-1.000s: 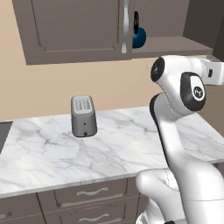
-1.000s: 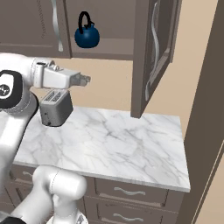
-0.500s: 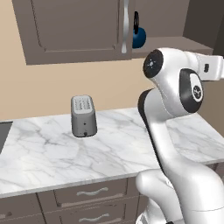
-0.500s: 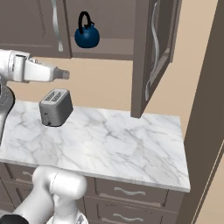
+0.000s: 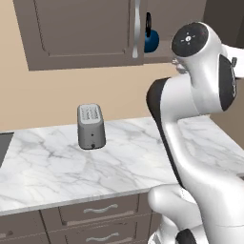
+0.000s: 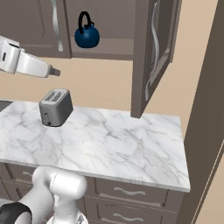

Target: Open the cabinet, pick the kettle from the cabinet, and place it in the sink.

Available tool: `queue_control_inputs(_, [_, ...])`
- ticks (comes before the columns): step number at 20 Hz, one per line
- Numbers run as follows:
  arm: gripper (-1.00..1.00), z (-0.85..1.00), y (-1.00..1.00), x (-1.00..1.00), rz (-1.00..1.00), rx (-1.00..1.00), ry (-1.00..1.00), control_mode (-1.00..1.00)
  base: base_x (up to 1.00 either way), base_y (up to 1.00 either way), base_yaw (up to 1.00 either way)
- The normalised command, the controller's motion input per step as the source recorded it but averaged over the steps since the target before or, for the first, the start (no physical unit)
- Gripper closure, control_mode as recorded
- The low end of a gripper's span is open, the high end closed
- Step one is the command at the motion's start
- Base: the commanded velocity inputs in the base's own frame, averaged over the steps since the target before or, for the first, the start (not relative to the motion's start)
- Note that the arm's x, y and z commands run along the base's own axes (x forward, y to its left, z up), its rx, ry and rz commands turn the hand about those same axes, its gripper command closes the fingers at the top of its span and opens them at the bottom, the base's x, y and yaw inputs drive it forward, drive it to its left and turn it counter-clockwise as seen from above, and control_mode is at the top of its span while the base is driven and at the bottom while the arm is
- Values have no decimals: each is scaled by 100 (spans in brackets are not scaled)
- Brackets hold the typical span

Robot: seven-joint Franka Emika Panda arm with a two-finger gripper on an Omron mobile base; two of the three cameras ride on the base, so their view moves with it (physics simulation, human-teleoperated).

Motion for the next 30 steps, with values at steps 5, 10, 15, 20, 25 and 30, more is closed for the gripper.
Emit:
queue_control_inputs(5, [-100, 16, 40, 10, 10, 17, 0, -100, 0, 0, 0])
queue_control_inputs(10, [-100, 11, 40, 19, 7, 12, 0, -100, 0, 0, 0])
queue_control_inputs(15, [-100, 4, 31, 32, 13, 14, -2, -100, 0, 0, 0])
queue_control_inputs(20, [-100, -1, 22, 43, 27, 14, -11, -100, 0, 0, 0])
queue_control_inputs(25, [-100, -4, 19, 44, 30, 5, -28, -100, 0, 0, 0])
queue_control_inputs(30, [-100, -7, 15, 47, 28, 0, -30, -100, 0, 0, 0])
